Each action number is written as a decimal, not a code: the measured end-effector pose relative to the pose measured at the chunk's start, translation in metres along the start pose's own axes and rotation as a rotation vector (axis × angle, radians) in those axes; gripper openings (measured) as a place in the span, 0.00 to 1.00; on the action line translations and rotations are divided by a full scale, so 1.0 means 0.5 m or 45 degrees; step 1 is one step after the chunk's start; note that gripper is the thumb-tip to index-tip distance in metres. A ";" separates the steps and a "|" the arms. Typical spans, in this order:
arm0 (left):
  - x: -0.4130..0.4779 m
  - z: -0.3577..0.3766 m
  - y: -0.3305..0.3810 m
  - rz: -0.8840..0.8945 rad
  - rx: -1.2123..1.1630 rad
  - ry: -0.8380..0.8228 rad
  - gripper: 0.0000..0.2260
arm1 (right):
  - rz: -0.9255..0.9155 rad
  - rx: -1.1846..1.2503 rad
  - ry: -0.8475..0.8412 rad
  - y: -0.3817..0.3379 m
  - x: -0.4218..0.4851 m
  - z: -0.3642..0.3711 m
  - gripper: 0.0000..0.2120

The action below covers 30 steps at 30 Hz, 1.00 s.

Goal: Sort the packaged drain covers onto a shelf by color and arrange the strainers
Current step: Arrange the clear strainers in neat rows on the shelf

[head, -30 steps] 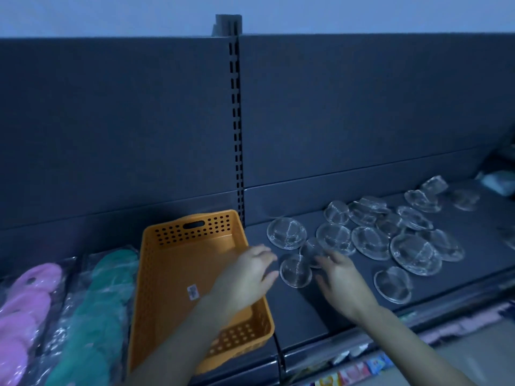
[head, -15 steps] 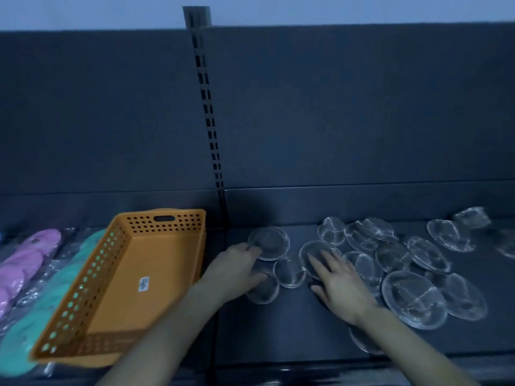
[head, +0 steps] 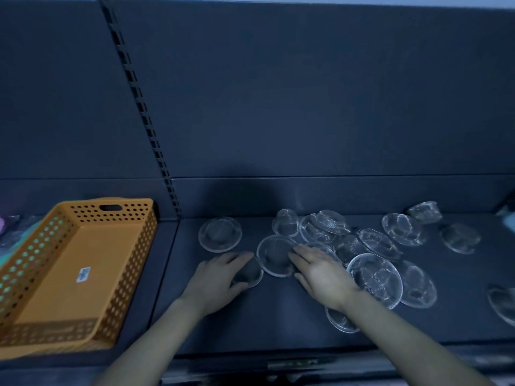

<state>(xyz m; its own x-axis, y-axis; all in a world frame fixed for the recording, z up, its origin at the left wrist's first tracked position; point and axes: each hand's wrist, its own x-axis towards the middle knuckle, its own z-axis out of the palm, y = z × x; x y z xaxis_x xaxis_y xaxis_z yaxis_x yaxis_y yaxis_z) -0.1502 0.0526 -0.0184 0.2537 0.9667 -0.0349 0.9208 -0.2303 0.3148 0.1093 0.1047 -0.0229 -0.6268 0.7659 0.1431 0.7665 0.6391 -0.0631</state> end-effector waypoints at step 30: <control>0.176 0.018 0.139 0.163 -0.173 0.016 0.29 | 0.539 0.219 0.071 0.074 -0.050 -0.057 0.18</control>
<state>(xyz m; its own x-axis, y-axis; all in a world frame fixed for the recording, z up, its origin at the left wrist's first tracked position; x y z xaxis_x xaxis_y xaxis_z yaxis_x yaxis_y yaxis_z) -0.0610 0.1207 -0.0083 0.3614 0.9321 0.0254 0.8326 -0.3349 0.4411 0.1572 0.1072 -0.0007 -0.2516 0.9601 0.1220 0.9161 0.2769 -0.2901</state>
